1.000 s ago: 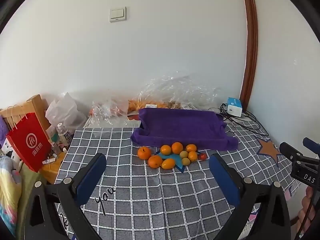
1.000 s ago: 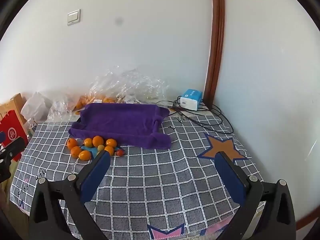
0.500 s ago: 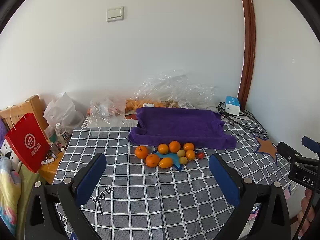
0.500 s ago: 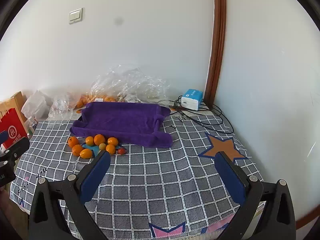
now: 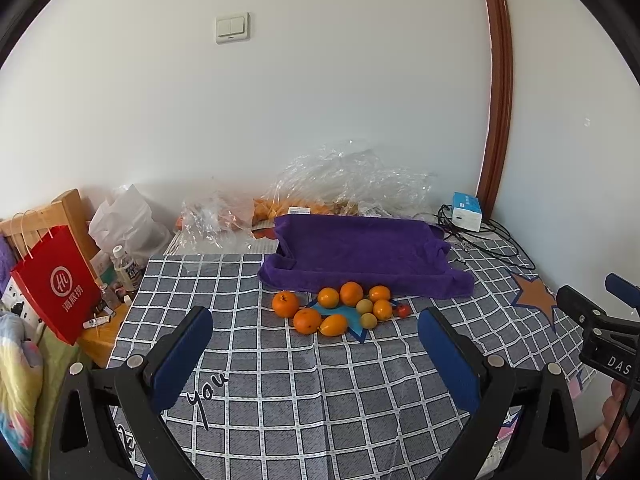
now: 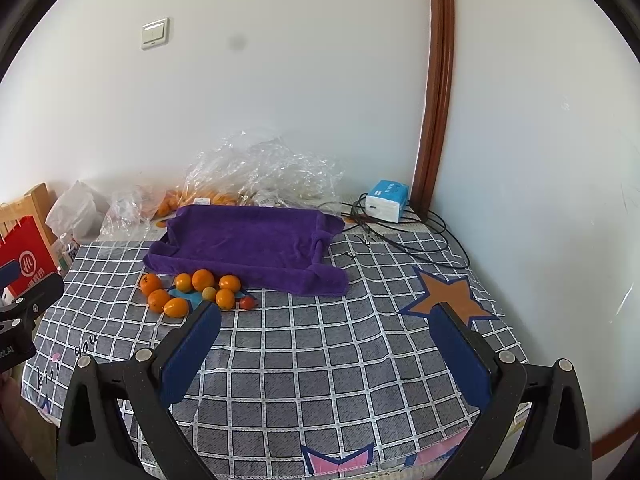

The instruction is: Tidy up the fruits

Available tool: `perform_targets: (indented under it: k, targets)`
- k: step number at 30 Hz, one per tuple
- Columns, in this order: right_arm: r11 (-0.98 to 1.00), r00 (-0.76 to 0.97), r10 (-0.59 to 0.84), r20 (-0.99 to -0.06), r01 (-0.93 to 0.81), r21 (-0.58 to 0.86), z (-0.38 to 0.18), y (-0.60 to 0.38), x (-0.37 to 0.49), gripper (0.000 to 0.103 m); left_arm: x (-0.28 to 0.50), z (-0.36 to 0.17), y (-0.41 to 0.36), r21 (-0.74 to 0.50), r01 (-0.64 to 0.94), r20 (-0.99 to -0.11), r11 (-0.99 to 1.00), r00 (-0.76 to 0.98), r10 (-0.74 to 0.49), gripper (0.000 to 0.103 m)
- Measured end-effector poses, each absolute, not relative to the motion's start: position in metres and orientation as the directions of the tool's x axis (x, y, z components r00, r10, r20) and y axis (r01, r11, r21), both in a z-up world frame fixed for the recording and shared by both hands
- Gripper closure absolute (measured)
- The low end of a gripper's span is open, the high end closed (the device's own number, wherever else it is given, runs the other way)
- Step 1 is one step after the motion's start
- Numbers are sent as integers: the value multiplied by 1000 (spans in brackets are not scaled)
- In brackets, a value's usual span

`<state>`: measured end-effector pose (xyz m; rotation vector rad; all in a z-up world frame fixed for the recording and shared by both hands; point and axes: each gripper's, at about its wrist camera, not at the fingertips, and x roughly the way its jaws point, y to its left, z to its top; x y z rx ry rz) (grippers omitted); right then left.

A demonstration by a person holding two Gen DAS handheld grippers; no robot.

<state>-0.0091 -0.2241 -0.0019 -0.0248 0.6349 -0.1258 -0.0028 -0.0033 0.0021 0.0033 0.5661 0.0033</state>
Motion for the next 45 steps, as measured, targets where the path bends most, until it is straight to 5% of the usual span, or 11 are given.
perform_targets:
  k: [45]
  targets:
    - [993,802,-118,-586,104,-58,1,-218,-11,1,-6,5,0,11,-4,-527,1000,850,9,0]
